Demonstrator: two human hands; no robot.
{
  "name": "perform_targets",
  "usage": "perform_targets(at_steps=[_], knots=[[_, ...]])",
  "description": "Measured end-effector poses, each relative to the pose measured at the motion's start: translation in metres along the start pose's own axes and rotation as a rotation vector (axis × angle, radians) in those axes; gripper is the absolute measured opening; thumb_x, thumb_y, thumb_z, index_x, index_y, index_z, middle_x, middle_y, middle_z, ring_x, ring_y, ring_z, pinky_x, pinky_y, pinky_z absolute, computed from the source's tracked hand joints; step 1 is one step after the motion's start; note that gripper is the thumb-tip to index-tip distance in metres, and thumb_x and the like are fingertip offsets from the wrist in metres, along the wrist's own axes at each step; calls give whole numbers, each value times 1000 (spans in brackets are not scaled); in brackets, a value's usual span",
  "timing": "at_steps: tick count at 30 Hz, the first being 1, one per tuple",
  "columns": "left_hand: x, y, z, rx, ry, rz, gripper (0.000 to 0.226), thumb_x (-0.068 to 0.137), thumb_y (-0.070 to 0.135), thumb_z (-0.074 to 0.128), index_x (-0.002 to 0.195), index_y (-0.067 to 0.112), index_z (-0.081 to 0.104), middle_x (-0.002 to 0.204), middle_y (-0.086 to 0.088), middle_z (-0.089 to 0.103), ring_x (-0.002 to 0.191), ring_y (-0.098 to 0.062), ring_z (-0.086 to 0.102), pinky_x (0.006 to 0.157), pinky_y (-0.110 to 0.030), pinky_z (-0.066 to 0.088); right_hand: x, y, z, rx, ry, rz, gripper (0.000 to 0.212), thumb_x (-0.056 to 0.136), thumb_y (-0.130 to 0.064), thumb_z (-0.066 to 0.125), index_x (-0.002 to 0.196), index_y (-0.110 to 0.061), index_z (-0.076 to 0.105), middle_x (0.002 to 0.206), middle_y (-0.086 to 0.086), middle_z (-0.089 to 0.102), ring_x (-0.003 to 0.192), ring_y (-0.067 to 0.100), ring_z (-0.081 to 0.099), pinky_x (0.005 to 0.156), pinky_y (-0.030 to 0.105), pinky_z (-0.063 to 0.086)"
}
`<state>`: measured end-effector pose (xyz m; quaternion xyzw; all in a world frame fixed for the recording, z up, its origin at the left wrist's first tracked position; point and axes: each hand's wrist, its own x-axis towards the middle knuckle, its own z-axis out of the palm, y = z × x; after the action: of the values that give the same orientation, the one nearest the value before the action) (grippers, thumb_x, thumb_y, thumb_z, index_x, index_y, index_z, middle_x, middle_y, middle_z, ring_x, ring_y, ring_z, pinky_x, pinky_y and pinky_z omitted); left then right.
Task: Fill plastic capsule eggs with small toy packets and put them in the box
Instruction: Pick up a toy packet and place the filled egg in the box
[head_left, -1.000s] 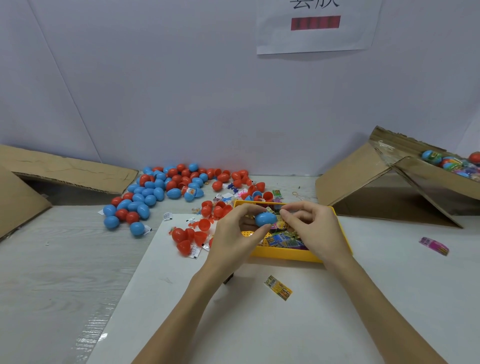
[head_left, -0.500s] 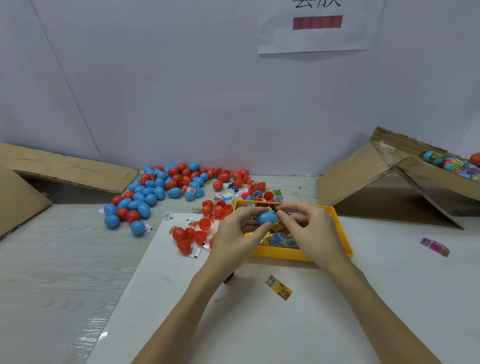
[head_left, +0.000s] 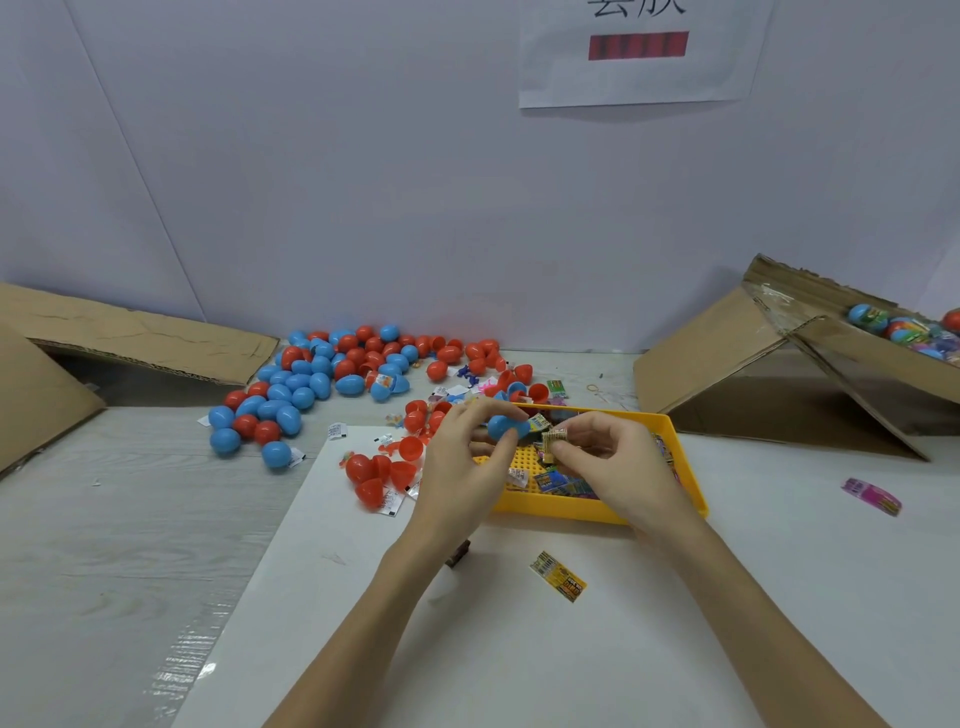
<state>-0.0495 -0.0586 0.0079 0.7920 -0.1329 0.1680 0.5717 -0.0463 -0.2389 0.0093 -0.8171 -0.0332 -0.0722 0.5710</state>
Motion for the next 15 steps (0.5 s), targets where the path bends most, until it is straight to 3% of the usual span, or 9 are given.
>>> perform_targets(at_steps=[7, 15], knots=[[-2, 3, 1, 30, -40, 23, 19, 91, 31, 75, 107, 23, 72, 115, 1, 61, 93, -12, 67, 78, -24, 59, -4, 0, 9, -100, -54, -89, 12, 97, -17, 71, 104, -26, 67, 88, -1, 76, 81, 15, 75, 80, 45, 64], [-2, -1, -1, 100, -48, 36, 21, 86, 31, 79, 104, 23, 74, 114, 1, 61, 94, -10, 65, 76, -20, 58, -5, -3, 8, -119, -26, -144, 11, 98, -21, 70, 106, -29, 71, 93, -9, 72, 90, 13, 72, 78, 37, 64]])
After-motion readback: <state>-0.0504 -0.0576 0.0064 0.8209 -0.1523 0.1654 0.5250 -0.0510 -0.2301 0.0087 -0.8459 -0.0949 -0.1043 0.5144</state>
